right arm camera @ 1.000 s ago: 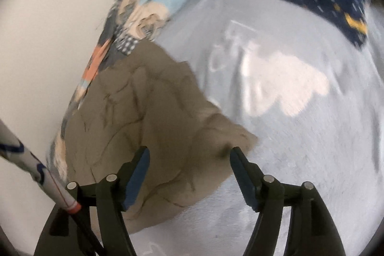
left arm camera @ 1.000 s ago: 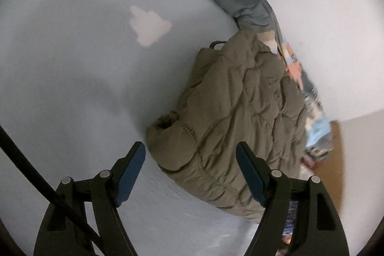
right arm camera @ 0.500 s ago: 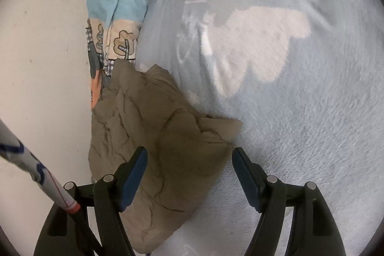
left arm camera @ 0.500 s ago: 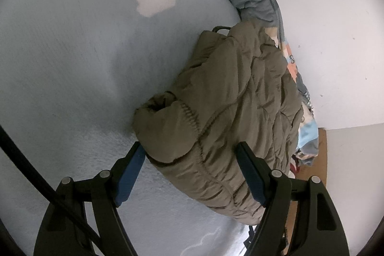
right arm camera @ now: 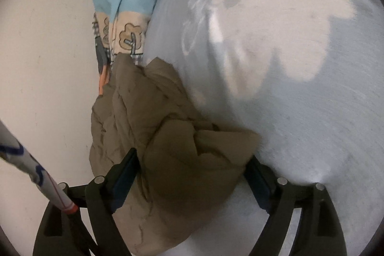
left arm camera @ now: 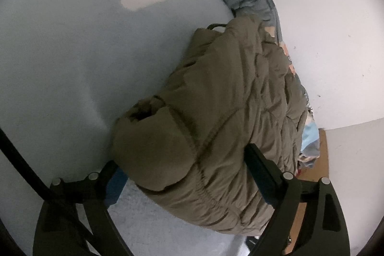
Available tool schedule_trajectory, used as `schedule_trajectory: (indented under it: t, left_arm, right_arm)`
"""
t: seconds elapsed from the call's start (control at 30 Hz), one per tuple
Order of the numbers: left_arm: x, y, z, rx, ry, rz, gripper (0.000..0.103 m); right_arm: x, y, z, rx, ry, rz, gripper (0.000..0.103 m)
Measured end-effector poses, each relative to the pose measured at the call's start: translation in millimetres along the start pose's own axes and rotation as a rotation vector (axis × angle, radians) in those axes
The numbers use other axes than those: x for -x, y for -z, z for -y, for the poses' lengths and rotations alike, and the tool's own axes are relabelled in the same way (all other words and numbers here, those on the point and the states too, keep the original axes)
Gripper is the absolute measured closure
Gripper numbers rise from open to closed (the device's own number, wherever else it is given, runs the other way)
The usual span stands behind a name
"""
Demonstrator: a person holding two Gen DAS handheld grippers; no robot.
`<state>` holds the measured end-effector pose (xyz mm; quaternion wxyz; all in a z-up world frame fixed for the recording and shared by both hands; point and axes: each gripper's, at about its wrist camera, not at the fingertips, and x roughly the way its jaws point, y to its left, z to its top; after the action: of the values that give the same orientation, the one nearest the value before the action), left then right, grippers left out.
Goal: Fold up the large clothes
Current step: 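Lift the held edge with both grippers and fold the jacket over in half, then open both grippers and release the folded jacket onto the bed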
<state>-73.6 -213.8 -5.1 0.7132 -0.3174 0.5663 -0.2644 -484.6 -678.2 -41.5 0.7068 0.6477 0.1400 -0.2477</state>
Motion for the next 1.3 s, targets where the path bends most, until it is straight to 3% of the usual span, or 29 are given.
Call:
schedule_trajectory:
  t: [0.07,0.1,0.17,0.33,0.47,0.63,0.93,1.17,1.3]
  left_arm:
    - [3,2,15,-0.094,-0.066,0.022,0.026]
    - [4,3,22,-0.136,-0.095,0.031,0.035]
    - [8,9,43,-0.262,-0.186,0.069,0.044]
    - [10,37,88,-0.539,-0.401,0.17,0.05]
    - [15,44,100,-0.612,-0.456,0.2,0.051]
    - [28,60,123,-0.725,-0.517,0.248,0.053]
    - [84,85,135,-0.74,-0.478,0.277,0.054]
    - [144,135,111,-0.761,-0.441,0.265,0.054]
    - [171,173,84,-0.73,-0.437,0.255,0.054]
  right_arm:
    - [-3,1,-10,0.065,0.033,-0.002,0.031]
    - [-2,1,-15,0.1,0.058,0.004,0.045]
    - [0,6,-37,0.239,0.142,0.019,0.055]
    - [6,41,-97,0.636,0.379,0.131,0.067]
    - [12,75,-130,0.892,0.488,0.213,0.07]
    - [25,87,-143,0.996,0.523,0.249,0.072]
    - [68,101,-170,1.074,0.497,0.28,0.072]
    - [134,127,-166,1.06,0.433,0.258,0.072]
    - [174,147,-142,1.019,0.405,0.236,0.072]
